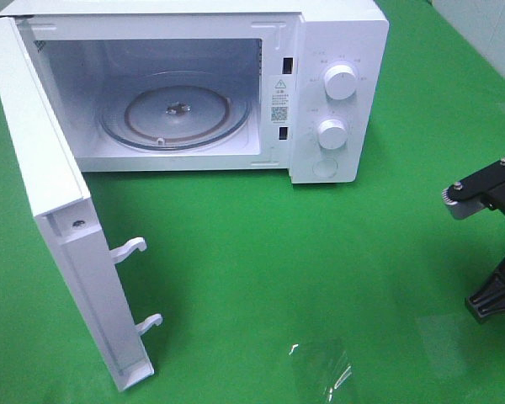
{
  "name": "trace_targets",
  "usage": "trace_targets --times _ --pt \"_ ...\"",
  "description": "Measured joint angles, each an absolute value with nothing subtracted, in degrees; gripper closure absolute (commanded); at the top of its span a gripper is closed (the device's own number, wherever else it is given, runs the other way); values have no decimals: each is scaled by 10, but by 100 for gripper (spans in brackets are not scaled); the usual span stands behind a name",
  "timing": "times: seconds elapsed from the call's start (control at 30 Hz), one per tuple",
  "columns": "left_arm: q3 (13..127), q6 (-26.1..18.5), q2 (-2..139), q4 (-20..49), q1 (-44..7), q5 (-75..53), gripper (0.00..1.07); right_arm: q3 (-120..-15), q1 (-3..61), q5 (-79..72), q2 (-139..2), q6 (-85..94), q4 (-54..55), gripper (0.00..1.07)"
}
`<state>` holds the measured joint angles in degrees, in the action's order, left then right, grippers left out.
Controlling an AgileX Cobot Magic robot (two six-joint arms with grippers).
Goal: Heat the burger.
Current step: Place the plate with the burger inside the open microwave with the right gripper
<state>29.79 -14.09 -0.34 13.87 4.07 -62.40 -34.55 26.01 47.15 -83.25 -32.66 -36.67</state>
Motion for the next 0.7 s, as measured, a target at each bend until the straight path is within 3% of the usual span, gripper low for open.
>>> trace_targets --times 0.33,0.7 --pt "298 -141 -3 139 41 -624 9 -345 273 488 -800 -326 -360 107" --pt "298 -141 -3 139 41 -624 9 -345 403 506 -798 -314 -360 107"
